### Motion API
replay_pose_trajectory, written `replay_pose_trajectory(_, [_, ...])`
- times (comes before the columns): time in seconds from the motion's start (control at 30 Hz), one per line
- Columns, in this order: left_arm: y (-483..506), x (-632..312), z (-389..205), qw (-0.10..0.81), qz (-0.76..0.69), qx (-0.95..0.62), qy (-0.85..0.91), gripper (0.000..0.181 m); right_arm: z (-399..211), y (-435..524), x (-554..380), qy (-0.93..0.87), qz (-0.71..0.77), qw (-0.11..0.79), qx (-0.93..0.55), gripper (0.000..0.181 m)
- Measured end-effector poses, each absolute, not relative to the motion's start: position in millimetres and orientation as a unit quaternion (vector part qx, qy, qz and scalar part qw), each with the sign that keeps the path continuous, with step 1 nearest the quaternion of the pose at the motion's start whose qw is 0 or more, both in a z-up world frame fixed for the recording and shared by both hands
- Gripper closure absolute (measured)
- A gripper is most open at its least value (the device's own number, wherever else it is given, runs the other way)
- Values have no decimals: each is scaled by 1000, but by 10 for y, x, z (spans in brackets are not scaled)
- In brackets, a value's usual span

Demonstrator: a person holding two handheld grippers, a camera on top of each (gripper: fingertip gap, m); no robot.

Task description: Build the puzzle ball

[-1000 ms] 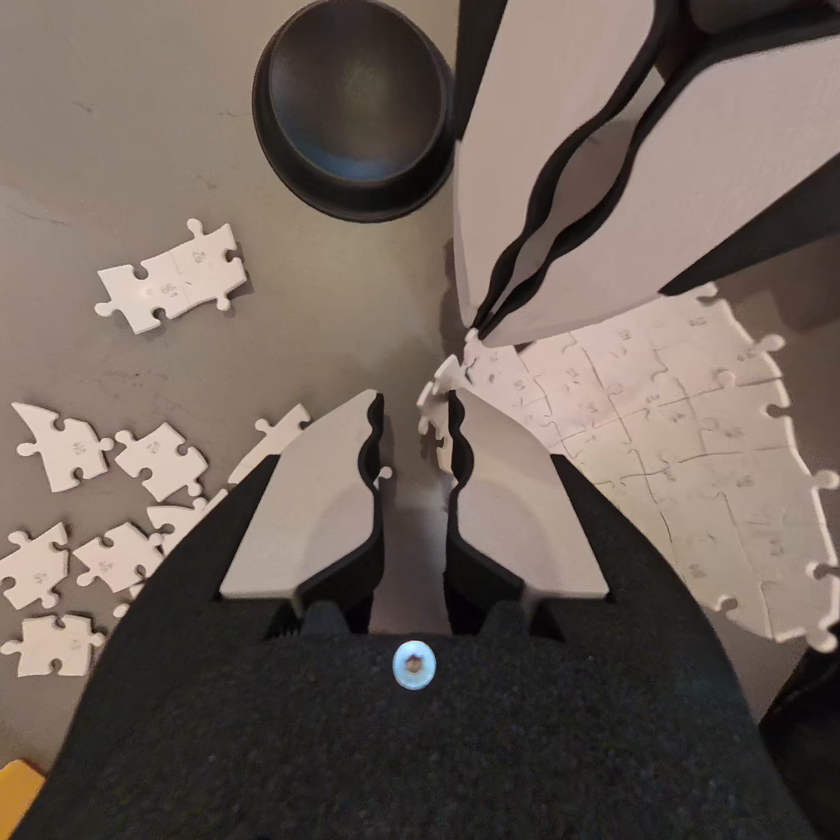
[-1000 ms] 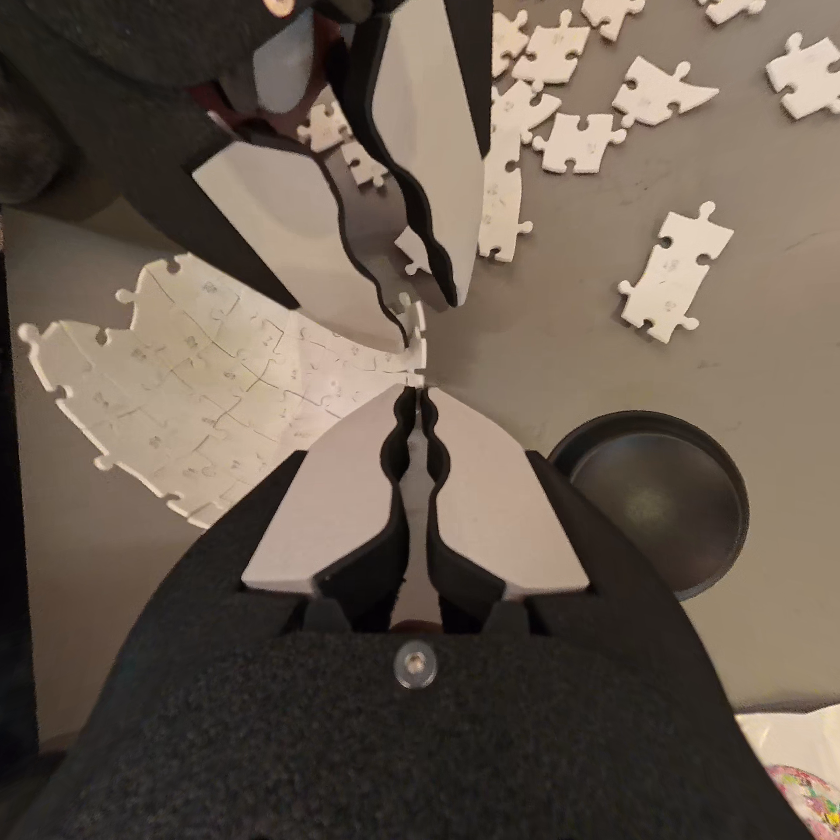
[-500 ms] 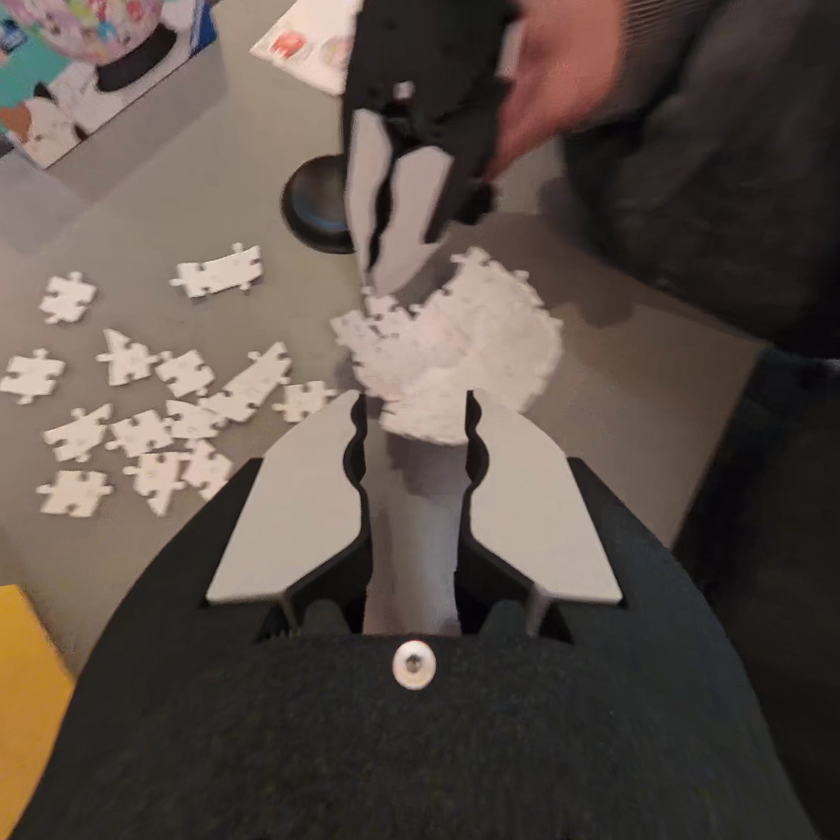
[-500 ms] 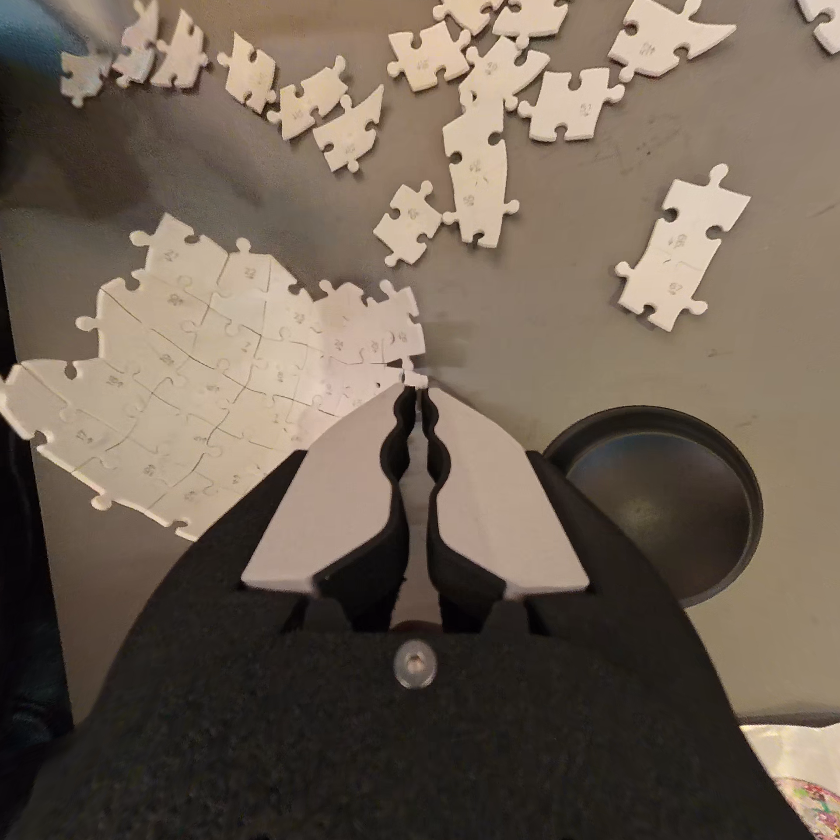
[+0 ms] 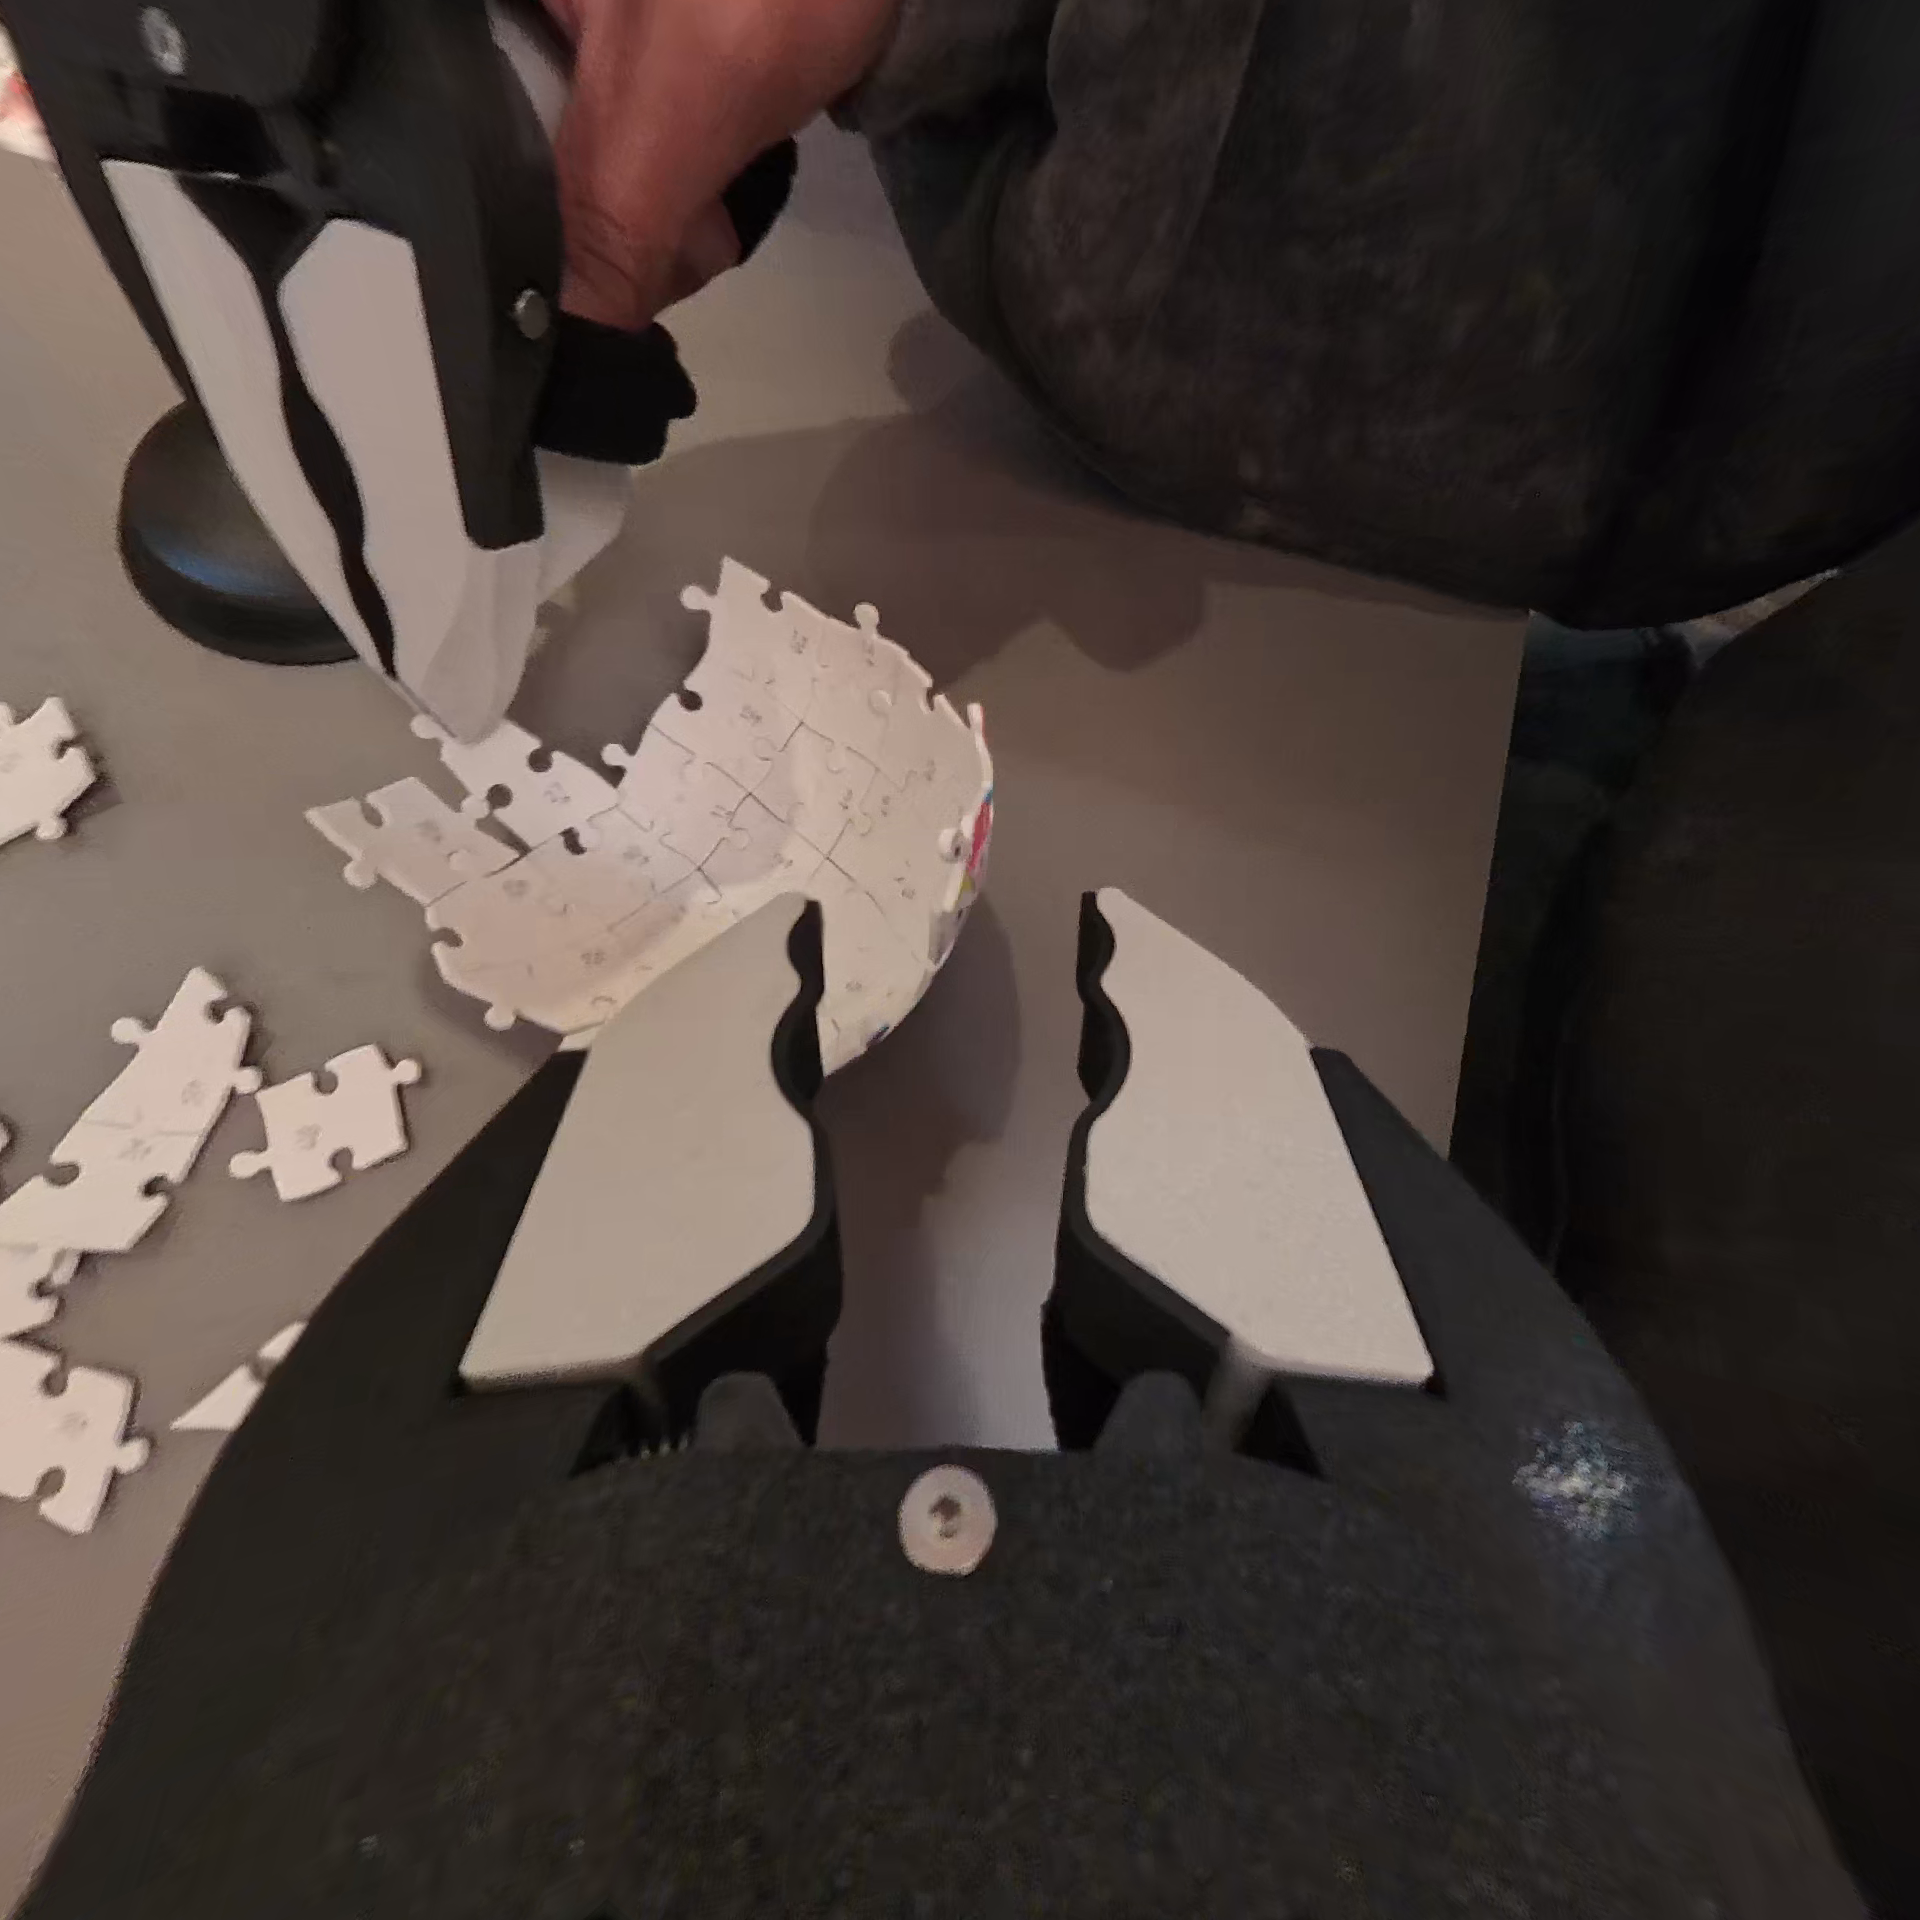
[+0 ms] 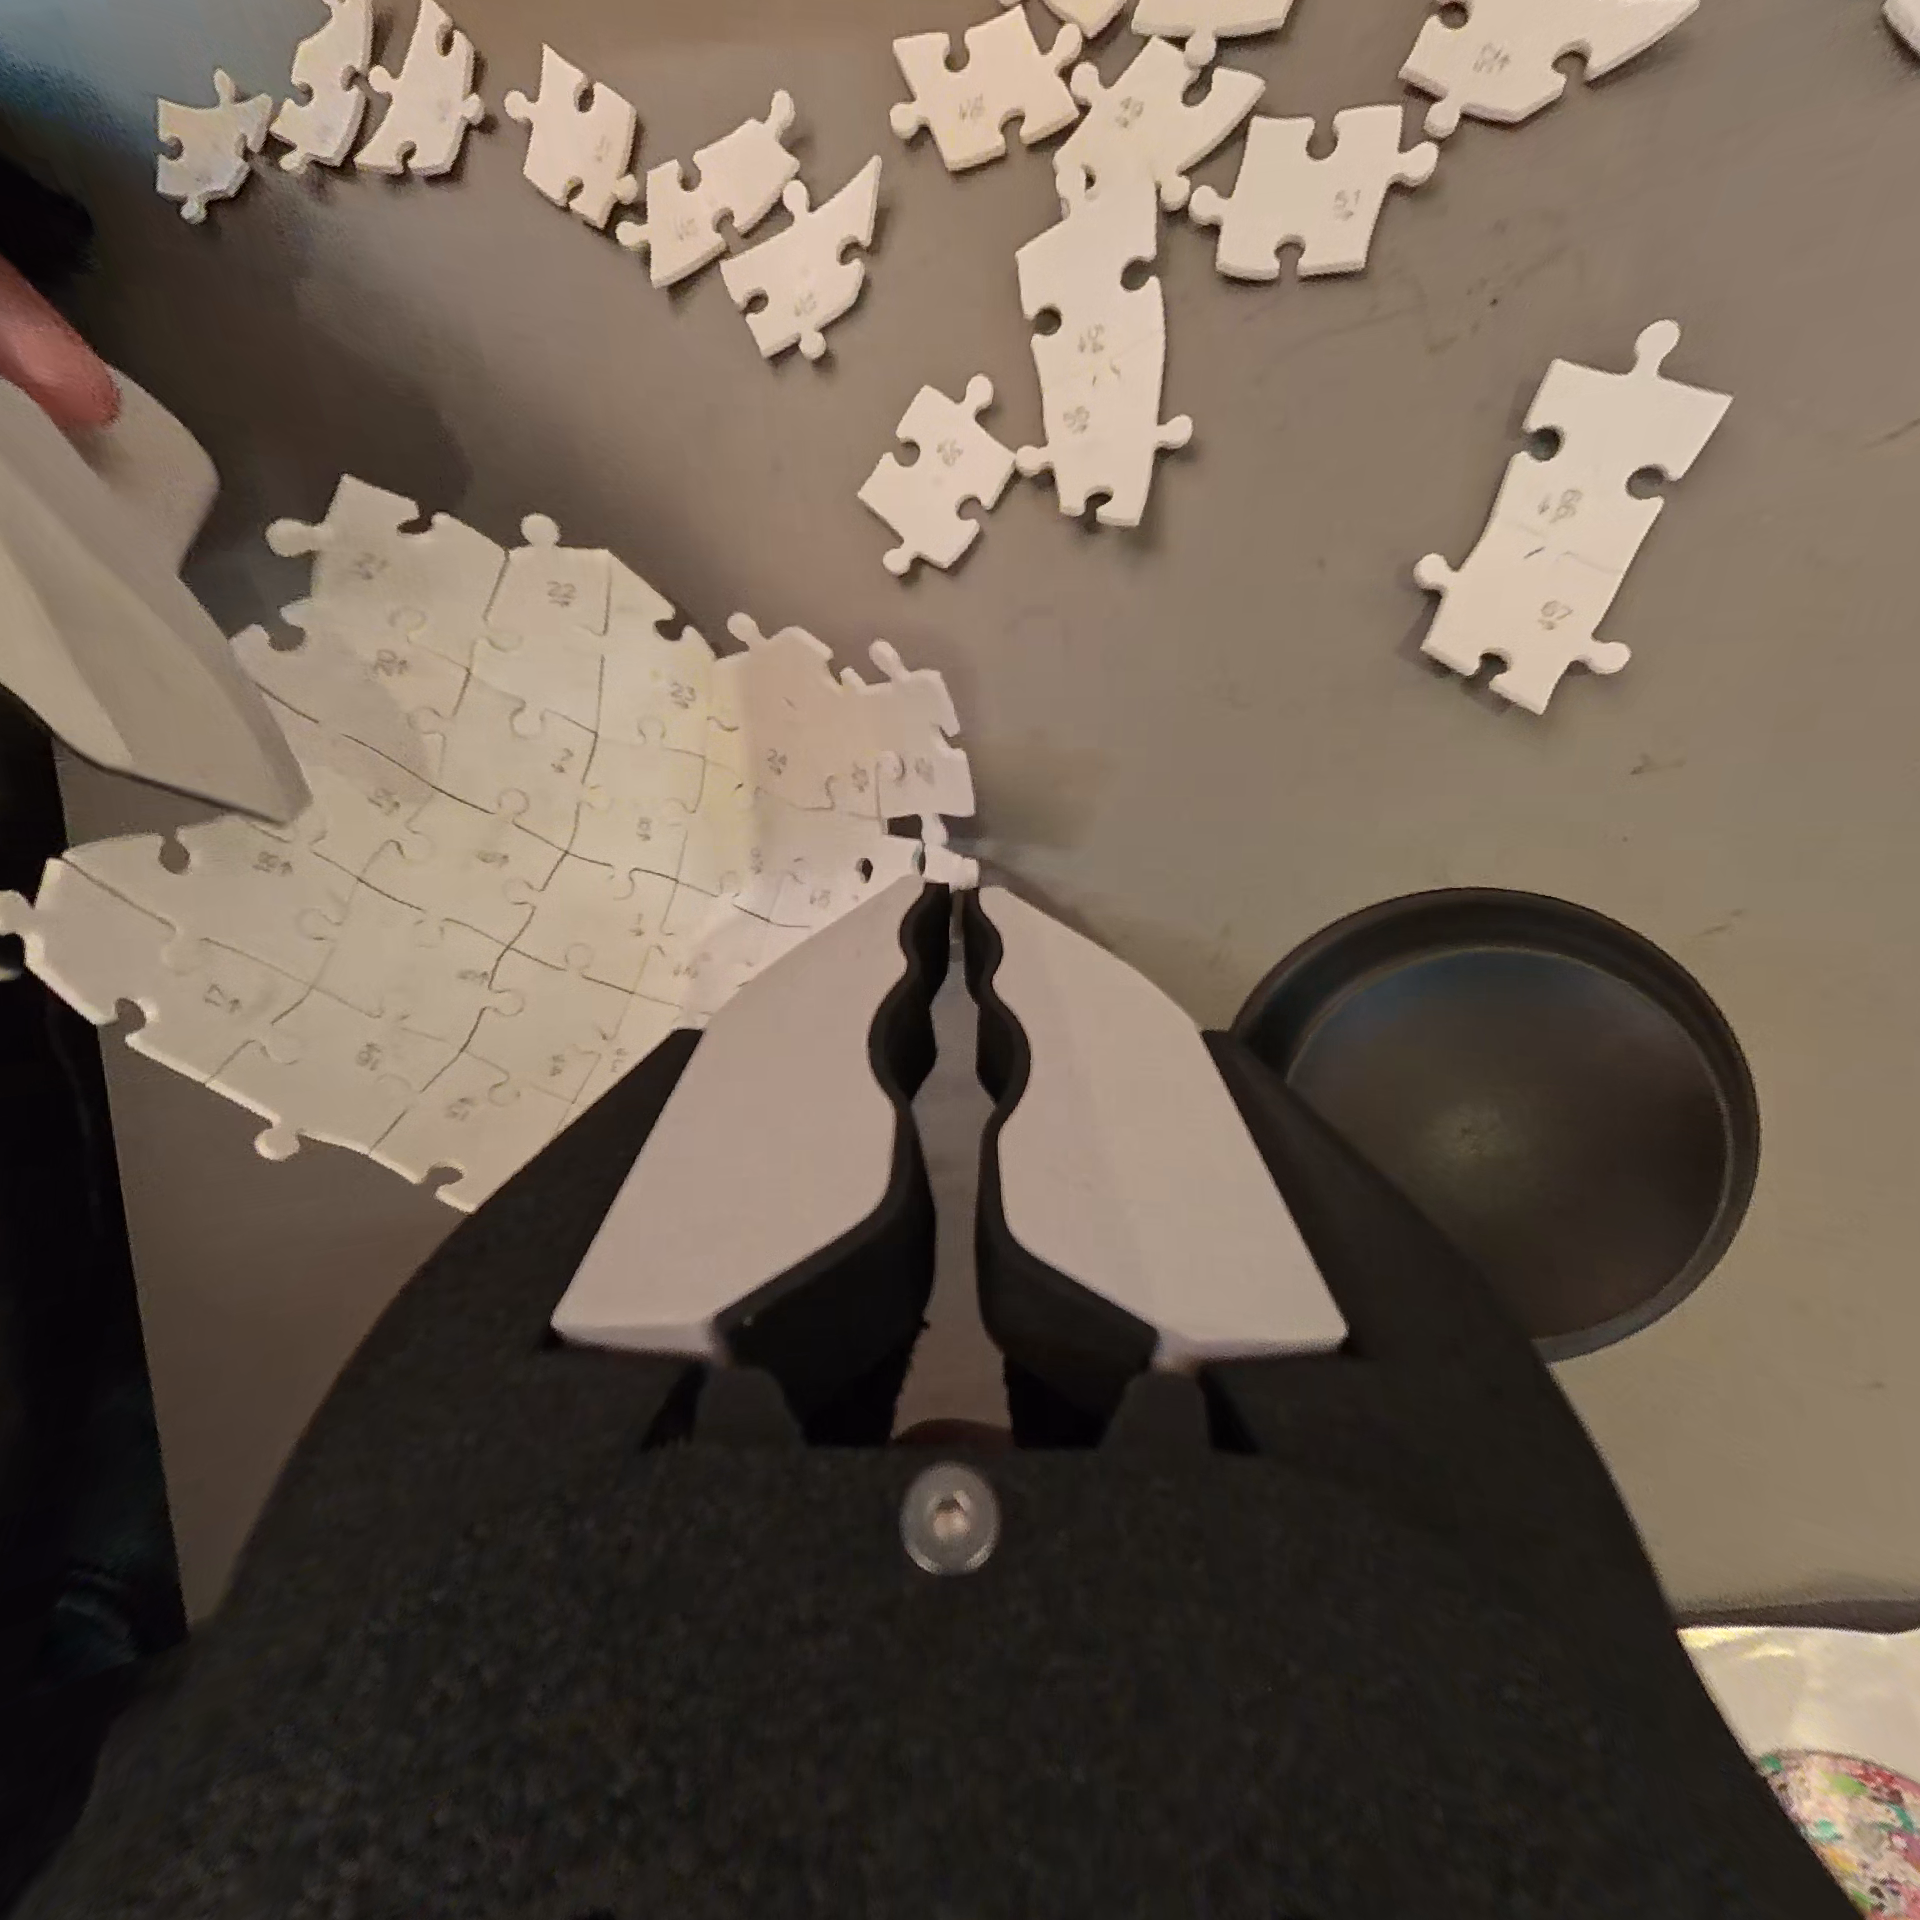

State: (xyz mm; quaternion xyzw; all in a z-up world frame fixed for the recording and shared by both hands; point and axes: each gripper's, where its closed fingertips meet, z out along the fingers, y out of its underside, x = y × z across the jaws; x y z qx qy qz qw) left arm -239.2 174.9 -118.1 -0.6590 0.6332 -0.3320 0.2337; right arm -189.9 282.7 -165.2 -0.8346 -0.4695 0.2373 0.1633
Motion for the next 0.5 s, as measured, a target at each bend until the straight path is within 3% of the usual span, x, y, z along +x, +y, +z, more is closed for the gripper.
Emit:
replay_pose_trajectory(0.13, [1713,-2319,-1215,217,-321,-648,656,150,-1645,2827,-1904,-470,242,164,-833,179])
replay_pose_trajectory(0.23, [1686,-2293,-1210,206,-324,-643,663,172,-1638,2825,-1910,-471,243,165,-832,179])
replay_pose_trajectory(0.5, [1600,-2336,-1152,168,-352,-645,657,176,-1548,2722,-1925,-480,270,167,-818,179])
